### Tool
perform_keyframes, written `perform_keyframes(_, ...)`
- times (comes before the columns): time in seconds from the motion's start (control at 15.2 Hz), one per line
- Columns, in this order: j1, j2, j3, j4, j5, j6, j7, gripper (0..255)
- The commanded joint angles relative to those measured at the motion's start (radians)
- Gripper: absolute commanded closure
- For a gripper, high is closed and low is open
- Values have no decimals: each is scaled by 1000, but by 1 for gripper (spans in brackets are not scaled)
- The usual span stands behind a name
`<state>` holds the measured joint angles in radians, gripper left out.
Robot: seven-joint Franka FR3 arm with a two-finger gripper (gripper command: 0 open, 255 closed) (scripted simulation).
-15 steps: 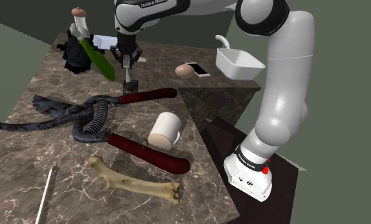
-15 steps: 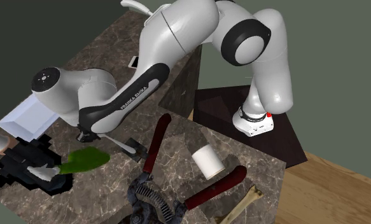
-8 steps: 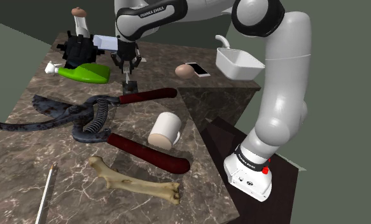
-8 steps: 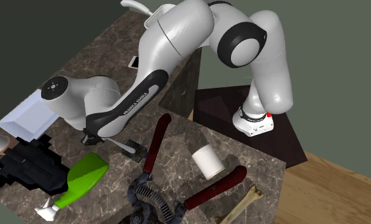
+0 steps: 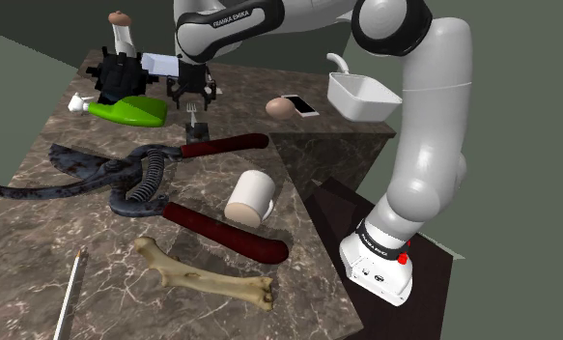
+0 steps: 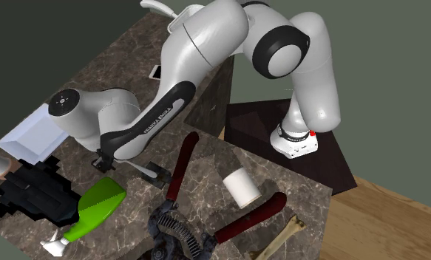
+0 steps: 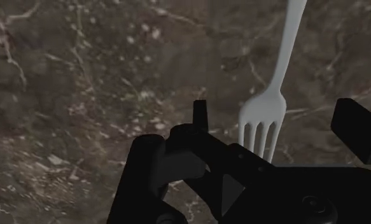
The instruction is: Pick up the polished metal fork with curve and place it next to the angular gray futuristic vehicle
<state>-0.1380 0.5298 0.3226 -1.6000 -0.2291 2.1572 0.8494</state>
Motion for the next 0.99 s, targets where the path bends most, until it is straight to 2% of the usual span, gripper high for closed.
perform_keyframes(0.0,0,0,0,0,0,0,0,0)
perform_keyframes(0.13,0,0,0,0,0,0,0,0)
perform_keyframes(0.4,-6,-58,14,41,24,-97,-15,0)
perform_keyframes(0.92,-5,-58,14,41,24,-97,-15,0)
